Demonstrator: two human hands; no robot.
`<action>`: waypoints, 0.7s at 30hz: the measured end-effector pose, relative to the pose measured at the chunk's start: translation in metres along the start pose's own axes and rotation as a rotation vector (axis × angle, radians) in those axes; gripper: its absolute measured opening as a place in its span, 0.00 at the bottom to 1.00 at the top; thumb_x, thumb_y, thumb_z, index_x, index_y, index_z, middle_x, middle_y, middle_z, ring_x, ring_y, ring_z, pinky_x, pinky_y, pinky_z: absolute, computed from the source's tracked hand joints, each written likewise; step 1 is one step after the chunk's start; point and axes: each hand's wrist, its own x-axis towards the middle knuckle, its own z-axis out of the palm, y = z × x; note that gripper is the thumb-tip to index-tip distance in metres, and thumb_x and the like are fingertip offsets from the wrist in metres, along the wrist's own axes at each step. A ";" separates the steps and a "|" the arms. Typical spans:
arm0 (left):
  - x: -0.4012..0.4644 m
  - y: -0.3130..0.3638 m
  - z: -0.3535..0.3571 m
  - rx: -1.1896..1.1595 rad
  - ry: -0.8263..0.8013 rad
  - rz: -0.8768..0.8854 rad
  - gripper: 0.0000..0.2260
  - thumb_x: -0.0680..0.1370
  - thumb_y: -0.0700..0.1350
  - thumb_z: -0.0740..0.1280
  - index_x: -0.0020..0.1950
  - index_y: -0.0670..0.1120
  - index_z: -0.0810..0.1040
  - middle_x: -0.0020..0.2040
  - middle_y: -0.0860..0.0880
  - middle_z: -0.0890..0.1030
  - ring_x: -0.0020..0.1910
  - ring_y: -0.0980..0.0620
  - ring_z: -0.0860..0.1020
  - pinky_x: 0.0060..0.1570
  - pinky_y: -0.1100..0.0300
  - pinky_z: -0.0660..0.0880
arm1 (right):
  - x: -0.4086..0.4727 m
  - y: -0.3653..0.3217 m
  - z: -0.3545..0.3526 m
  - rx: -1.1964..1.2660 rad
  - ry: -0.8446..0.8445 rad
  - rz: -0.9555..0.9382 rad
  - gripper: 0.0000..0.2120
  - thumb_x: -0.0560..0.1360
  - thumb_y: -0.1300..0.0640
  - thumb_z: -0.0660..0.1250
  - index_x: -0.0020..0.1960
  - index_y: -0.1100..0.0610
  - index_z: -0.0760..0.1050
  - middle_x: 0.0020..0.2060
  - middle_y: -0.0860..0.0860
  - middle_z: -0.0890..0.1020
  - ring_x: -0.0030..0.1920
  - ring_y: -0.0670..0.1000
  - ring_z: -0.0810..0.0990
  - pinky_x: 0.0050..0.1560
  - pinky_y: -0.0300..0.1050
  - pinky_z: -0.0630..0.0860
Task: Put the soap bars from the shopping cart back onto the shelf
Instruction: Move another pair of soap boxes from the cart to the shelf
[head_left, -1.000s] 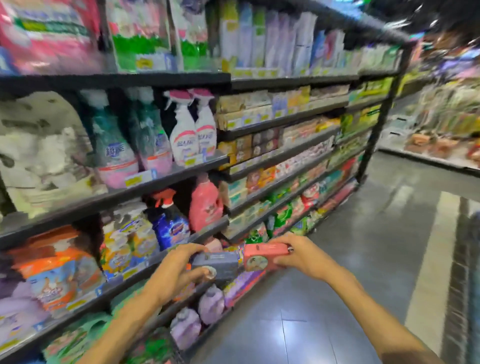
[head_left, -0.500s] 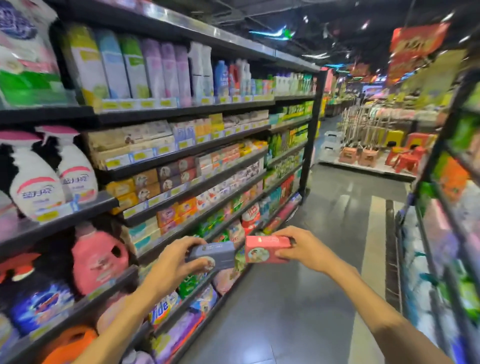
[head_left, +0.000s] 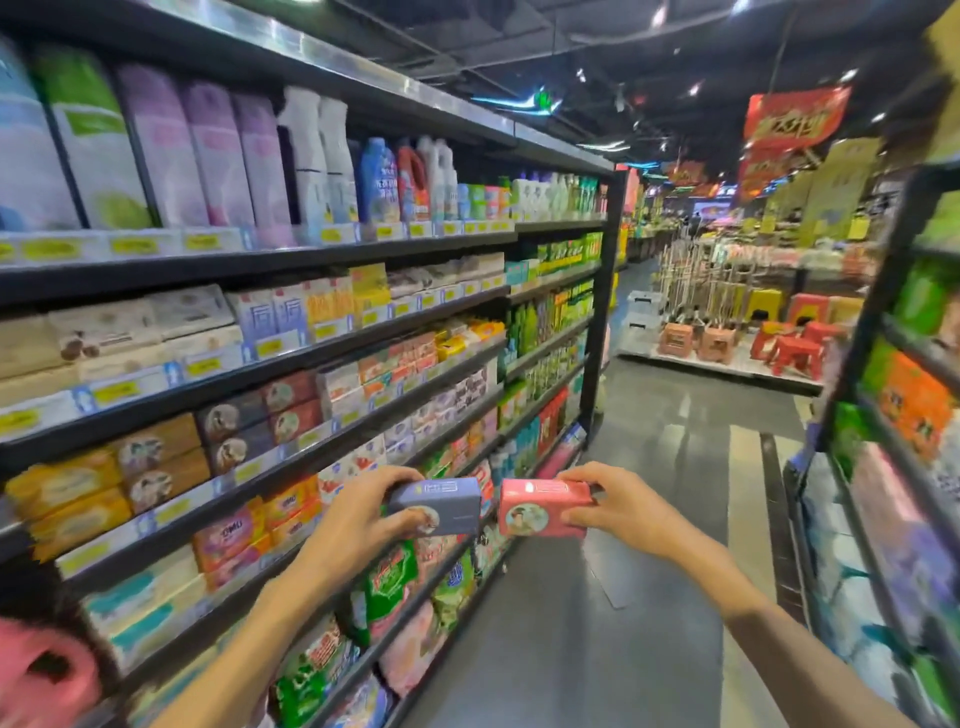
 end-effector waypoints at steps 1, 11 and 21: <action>0.018 -0.006 0.001 0.004 0.016 -0.005 0.14 0.72 0.56 0.73 0.56 0.58 0.77 0.51 0.62 0.79 0.50 0.63 0.76 0.50 0.60 0.74 | 0.021 0.006 -0.003 -0.005 -0.012 -0.006 0.23 0.71 0.52 0.76 0.64 0.50 0.76 0.53 0.43 0.80 0.52 0.43 0.80 0.54 0.43 0.78; 0.119 -0.088 -0.010 0.073 0.121 -0.204 0.17 0.72 0.56 0.73 0.60 0.58 0.76 0.55 0.63 0.78 0.54 0.63 0.76 0.56 0.55 0.75 | 0.221 0.027 0.007 0.016 -0.150 -0.178 0.24 0.71 0.49 0.75 0.66 0.48 0.74 0.55 0.41 0.78 0.55 0.42 0.79 0.56 0.48 0.79; 0.118 -0.138 -0.046 0.323 0.389 -0.522 0.19 0.73 0.56 0.73 0.62 0.57 0.75 0.58 0.60 0.78 0.58 0.59 0.75 0.58 0.57 0.72 | 0.392 -0.012 0.076 0.060 -0.403 -0.484 0.22 0.71 0.49 0.75 0.64 0.47 0.75 0.52 0.41 0.80 0.50 0.41 0.80 0.53 0.45 0.79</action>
